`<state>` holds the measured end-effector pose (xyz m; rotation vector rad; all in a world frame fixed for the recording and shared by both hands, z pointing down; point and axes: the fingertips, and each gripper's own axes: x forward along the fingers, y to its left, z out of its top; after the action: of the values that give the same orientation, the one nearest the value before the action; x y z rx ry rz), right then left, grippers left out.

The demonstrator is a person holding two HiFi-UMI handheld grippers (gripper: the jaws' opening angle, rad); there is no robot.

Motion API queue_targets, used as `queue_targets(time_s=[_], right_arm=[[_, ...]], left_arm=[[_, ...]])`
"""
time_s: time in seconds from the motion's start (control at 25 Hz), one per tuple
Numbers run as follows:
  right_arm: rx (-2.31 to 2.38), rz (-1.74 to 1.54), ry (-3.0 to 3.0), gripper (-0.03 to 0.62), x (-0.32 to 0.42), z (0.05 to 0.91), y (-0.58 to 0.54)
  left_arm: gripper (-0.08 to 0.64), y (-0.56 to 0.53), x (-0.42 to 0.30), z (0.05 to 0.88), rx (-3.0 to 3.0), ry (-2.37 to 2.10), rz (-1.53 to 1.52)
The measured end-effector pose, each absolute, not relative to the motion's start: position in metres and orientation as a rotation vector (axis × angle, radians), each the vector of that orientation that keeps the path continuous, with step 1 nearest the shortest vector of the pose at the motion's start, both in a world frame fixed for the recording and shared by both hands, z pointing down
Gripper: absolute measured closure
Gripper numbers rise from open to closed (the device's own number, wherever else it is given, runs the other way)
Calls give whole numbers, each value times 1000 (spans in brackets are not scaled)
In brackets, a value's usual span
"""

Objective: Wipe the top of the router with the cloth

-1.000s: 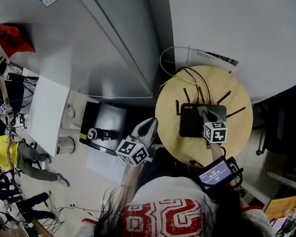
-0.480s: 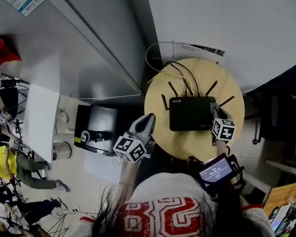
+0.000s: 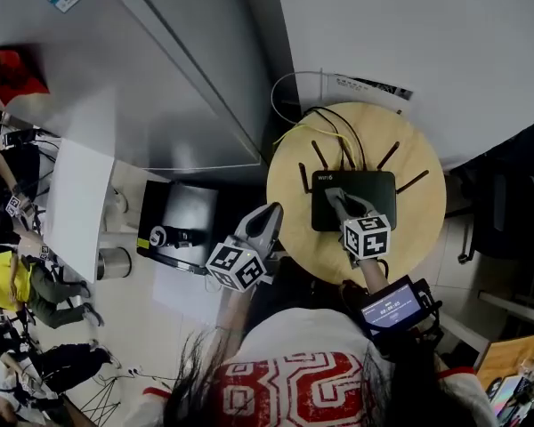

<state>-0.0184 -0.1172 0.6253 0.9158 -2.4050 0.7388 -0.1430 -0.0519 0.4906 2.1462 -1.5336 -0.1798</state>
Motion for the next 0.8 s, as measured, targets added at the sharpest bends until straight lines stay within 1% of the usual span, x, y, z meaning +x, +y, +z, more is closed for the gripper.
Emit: queue_targets(time_s=[0.16, 0.32, 0.52, 0.8], right_arm=[[755, 694, -2408, 549, -54, 637, -92], [712, 668, -2378, 549, -57, 650, -81], [829, 692, -2348, 549, -27, 651, -91], [1028, 731, -2277, 549, 33, 651, -106]], left_arm=[[565, -43, -152, 489, 2136, -1559, -180], [565, -36, -166, 489, 2111, -1601, -185], [565, -33, -171, 491, 2102, -1608, -198], [565, -44, -149, 492, 2148, -1527, -202]])
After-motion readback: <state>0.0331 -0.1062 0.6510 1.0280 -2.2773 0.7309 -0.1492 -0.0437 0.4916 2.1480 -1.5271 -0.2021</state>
